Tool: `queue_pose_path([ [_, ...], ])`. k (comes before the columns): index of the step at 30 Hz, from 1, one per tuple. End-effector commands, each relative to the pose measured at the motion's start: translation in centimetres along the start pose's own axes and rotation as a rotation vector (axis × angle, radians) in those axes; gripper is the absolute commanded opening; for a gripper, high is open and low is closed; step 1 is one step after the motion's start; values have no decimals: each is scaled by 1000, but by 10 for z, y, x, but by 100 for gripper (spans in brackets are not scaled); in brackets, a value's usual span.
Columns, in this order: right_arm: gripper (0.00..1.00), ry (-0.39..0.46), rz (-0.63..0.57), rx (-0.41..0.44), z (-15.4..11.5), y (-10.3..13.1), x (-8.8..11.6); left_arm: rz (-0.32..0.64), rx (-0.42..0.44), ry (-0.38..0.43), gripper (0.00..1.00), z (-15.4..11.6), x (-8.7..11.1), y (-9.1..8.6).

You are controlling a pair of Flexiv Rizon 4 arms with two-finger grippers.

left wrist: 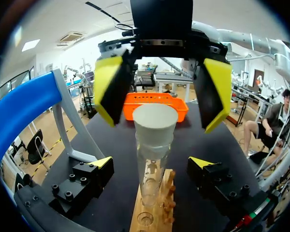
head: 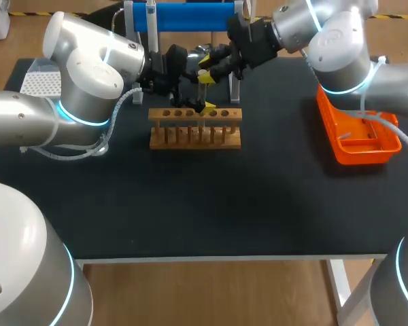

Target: Invert the test tube, pick up the pipette, mount the tip to pipette, aspirate from beaker and dispense into the tube, eject the tip, return the pipette, and cap with the stopper.

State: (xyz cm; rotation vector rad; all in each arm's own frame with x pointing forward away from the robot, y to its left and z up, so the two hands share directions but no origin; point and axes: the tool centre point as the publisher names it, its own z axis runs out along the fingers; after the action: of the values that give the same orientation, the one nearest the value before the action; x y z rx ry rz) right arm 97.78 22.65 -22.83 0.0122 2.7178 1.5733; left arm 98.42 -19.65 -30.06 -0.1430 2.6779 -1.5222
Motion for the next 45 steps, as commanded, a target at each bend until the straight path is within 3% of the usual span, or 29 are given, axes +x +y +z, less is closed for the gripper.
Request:
queue_pose_path([
  [1, 100, -3, -26, -87, -12, -4, 6, 0, -1, -1, 100, 0, 0, 0],
  [11, 100, 35, -103, -296, -29, 4, 10, 0, -1, -1, 100, 0, 0, 0],
  [12, 85, 39, -113, -312, -29, 6, 11, 0, -1, -1, 100, 0, 0, 0],
  [15, 30, 51, -145, -375, -31, 10, 13, 0, -1, -1, 100, 0, 0, 0],
  [16, 4, 52, -154, -389, -31, 12, 14, 0, -1, -1, 100, 0, 0, 0],
  [17, 0, 59, -161, -406, -31, 13, 14, 0, -1, -1, 100, 0, 0, 0],
  [29, 0, 132, -119, -483, -19, 21, 14, 0, -1, -1, 100, 0, 0, 0],
  [45, 0, 190, -60, -472, -4, 20, 10, 0, -1, -1, 100, 0, 0, 0],
])
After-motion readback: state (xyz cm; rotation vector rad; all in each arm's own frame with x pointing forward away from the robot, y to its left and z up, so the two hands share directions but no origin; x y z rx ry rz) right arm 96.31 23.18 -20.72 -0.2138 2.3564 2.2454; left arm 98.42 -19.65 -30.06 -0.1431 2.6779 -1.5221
